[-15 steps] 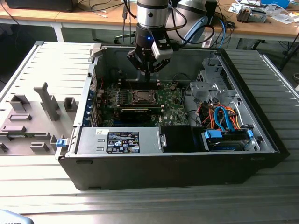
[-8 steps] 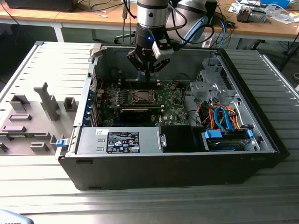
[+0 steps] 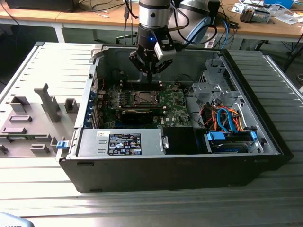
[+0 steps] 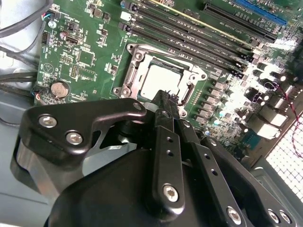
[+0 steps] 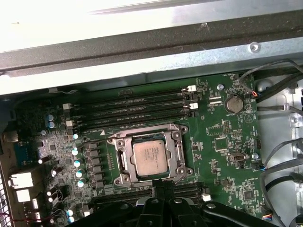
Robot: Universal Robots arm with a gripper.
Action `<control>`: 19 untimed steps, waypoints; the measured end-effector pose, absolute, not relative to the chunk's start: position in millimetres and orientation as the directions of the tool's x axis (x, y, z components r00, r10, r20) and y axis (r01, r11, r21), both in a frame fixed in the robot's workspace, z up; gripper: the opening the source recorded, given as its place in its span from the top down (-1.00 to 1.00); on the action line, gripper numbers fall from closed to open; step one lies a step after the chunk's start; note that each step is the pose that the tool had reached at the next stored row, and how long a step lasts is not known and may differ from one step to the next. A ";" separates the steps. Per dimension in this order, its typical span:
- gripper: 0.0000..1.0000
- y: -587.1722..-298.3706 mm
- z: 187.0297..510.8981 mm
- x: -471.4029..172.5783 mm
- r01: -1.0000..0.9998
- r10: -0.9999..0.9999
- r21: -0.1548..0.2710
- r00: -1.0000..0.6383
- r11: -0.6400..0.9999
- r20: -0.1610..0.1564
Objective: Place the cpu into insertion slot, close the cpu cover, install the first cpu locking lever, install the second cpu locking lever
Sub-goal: 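Install the first cpu locking lever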
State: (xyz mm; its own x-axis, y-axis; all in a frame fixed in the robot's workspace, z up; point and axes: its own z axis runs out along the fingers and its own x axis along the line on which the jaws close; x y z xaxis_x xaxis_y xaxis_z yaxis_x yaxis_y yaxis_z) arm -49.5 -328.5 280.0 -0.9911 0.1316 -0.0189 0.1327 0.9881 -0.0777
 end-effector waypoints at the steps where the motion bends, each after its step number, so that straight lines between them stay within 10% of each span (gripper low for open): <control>1: 0.79 -328.5 280.0 -49.5 0.131 0.130 -0.078 -0.991 0.988 -0.019; 19: 0.79 -328.5 280.0 -49.5 0.106 0.104 -0.078 -0.994 0.991 -0.019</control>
